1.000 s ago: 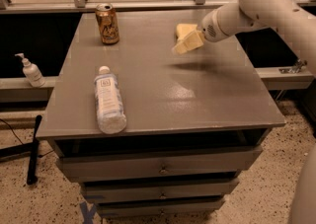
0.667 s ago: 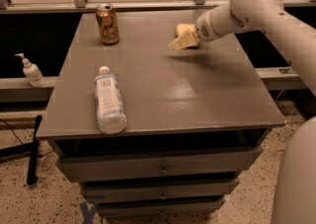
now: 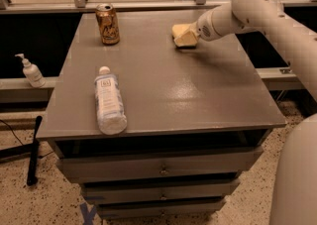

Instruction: Move sponge near blue plastic bottle

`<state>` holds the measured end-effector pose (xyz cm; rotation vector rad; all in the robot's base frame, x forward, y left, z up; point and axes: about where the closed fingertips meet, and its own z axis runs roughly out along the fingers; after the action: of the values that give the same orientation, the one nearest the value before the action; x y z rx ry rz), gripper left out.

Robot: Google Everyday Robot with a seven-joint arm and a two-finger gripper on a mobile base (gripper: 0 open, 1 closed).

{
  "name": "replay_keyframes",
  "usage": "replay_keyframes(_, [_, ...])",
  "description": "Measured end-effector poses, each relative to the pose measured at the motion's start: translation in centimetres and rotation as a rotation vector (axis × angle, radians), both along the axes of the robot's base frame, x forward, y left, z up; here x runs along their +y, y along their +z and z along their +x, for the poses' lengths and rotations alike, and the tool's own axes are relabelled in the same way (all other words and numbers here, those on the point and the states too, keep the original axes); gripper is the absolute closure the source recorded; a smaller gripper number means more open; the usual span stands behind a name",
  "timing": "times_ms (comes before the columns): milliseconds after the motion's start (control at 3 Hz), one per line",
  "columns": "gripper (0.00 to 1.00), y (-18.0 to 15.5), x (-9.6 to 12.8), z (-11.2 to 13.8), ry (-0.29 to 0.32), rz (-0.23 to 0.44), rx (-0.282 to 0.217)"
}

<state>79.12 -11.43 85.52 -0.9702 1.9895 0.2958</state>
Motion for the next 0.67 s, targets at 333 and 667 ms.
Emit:
replay_keyframes(333, [0.88,2.8,0.3,-1.9,0.076,0.006,-0.046])
replay_keyframes(667, [1.00,5.6,1.7,-7.0,0.220,0.016,-0.050])
